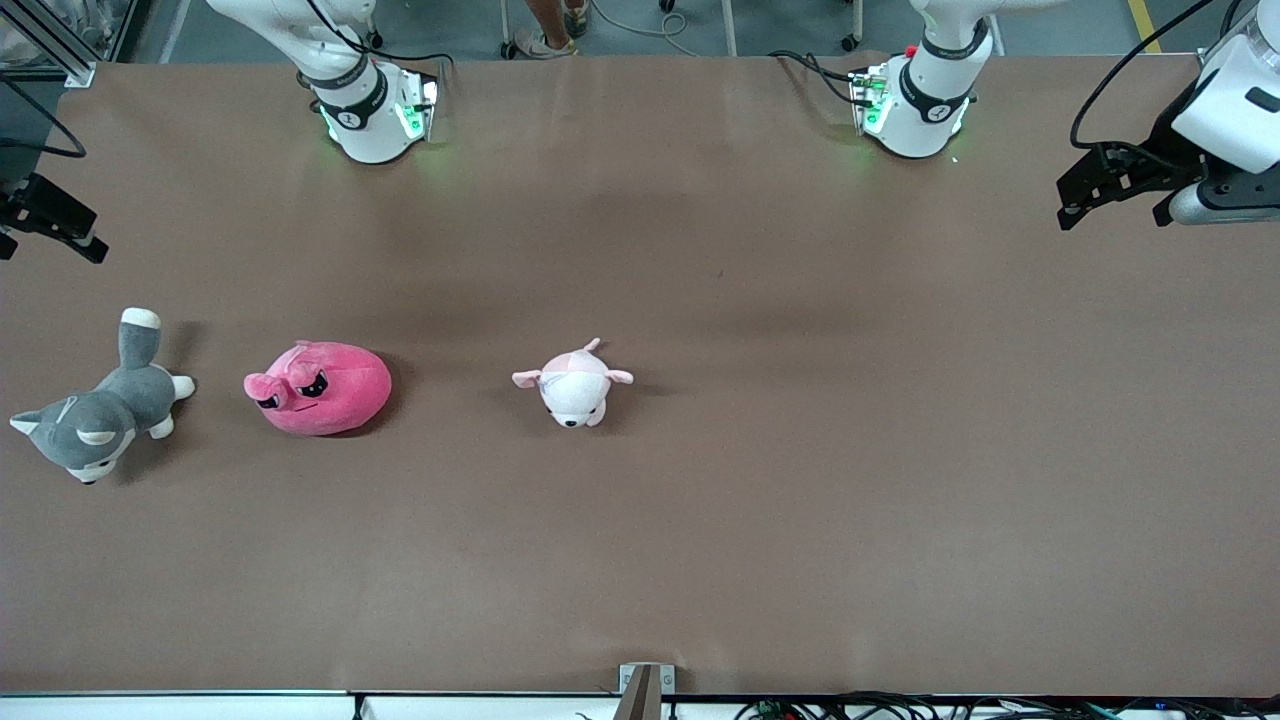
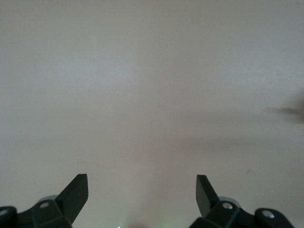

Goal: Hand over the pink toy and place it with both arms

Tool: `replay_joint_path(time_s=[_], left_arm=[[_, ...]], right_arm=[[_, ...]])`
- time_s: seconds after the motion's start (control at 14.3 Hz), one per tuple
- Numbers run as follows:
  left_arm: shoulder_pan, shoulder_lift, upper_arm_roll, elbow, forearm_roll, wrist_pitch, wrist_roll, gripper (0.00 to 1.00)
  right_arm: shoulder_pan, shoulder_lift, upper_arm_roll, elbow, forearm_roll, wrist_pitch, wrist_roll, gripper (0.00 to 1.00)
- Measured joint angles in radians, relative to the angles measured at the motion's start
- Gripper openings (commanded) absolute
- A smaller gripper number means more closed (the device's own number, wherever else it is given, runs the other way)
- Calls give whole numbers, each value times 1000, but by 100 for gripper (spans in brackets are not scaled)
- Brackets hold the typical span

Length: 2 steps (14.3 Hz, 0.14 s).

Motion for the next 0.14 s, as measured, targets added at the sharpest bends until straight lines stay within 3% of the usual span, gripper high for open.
replay_joint_path(time_s=[0.14], left_arm=[[0, 0, 0, 2, 0, 0, 0, 100]], right_arm=[[0, 0, 0, -12, 0, 3, 0, 100]])
